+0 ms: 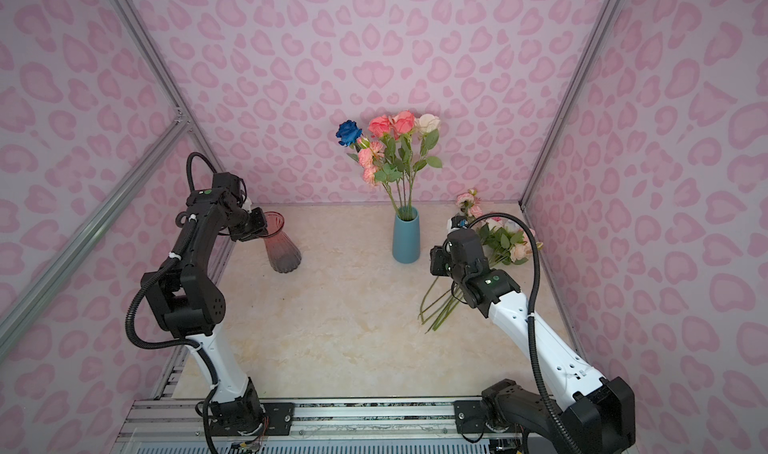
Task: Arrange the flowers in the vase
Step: 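Grasp the pink ribbed glass vase with the left gripper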
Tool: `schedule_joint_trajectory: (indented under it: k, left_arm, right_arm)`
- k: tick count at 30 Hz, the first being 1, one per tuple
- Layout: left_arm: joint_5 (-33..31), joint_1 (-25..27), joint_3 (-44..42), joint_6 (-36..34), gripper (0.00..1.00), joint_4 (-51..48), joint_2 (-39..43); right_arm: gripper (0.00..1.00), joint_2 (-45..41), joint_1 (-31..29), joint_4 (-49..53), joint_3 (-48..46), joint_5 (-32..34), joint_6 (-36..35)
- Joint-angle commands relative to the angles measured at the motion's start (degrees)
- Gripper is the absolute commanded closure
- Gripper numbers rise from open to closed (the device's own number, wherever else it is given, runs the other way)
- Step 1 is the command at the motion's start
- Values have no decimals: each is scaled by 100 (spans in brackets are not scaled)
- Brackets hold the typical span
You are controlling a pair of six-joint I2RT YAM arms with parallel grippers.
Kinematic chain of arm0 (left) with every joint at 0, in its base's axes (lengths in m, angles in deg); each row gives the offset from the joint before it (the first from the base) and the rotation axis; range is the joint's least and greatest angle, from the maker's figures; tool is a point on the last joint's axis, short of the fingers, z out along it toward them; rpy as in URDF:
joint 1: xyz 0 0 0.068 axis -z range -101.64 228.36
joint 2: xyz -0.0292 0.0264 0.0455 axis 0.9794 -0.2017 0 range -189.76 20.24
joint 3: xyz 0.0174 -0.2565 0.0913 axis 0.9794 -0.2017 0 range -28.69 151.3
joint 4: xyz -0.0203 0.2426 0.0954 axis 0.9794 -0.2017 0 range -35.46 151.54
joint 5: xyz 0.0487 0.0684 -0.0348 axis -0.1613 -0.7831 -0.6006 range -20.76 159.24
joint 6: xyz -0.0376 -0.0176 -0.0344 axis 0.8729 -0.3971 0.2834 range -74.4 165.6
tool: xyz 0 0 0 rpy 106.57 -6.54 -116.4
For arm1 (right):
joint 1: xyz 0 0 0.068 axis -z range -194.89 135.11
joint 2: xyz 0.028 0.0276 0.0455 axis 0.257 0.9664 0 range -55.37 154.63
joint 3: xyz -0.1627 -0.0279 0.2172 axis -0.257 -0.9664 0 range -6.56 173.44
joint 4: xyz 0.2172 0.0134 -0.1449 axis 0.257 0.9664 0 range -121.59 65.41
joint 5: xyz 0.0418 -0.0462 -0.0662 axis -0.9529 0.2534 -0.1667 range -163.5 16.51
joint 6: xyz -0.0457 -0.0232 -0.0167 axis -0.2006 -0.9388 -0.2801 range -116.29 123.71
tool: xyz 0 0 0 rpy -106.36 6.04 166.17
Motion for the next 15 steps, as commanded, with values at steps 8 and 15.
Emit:
schedule_joint_trajectory:
  k: [8, 15]
  left_arm:
    - [-96, 10, -11, -153, 88, -167, 35]
    - [110, 10, -32, -159, 97, -142, 53]
  right_arm:
    - [53, -181, -3, -113, -168, 20, 136]
    - [53, -246, -3, -129, -188, 42, 149]
